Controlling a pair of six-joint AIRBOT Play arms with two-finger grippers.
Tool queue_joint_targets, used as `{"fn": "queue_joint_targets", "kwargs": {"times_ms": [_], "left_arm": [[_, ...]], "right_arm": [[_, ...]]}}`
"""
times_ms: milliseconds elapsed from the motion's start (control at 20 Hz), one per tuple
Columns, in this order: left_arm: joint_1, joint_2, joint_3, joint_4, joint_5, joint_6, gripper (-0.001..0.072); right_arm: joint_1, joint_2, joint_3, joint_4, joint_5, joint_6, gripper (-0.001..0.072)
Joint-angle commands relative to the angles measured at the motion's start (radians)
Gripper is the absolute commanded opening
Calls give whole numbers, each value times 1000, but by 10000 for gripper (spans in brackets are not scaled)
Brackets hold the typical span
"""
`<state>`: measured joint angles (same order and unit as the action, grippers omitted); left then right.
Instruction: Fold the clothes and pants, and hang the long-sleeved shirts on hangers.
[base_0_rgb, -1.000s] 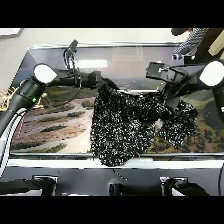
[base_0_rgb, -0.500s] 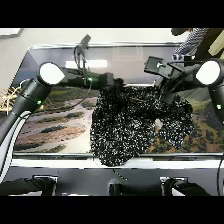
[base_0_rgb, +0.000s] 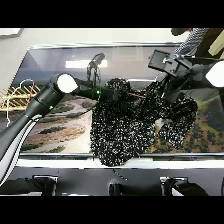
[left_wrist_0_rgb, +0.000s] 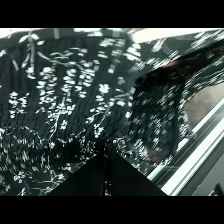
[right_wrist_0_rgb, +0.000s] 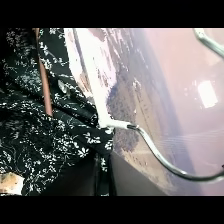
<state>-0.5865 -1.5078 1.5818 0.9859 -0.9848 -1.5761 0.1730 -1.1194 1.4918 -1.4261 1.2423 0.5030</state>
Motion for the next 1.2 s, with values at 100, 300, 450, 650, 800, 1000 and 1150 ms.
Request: {"fn": "queue_joint_targets", "kwargs": {"times_ms": [100, 300, 450, 650, 800, 1000, 1150], "left_arm": [[-5, -2, -9, 3, -2, 25, 23], [-4, 5, -9, 3, -8, 25, 429], [51, 31, -8, 13, -63, 53, 561], [196, 76, -5, 13, -82, 189, 693], [250, 82, -2, 13, -93, 541, 689], [241, 76, -2, 13, -97, 1019, 687], [222, 63, -2, 11, -99, 1106, 678]], "right_arm": [[1, 25, 1, 5, 43, 22, 30], [1, 26, 1, 5, 41, 25, 30], [1, 27, 1, 6, 41, 25, 30], [1, 31, 0, 38, 45, 18, 31], [1, 29, 0, 72, 51, -47, 31], [1, 10, -2, 93, 60, -82, 31], [1, -21, -2, 129, 71, -132, 31]]}}
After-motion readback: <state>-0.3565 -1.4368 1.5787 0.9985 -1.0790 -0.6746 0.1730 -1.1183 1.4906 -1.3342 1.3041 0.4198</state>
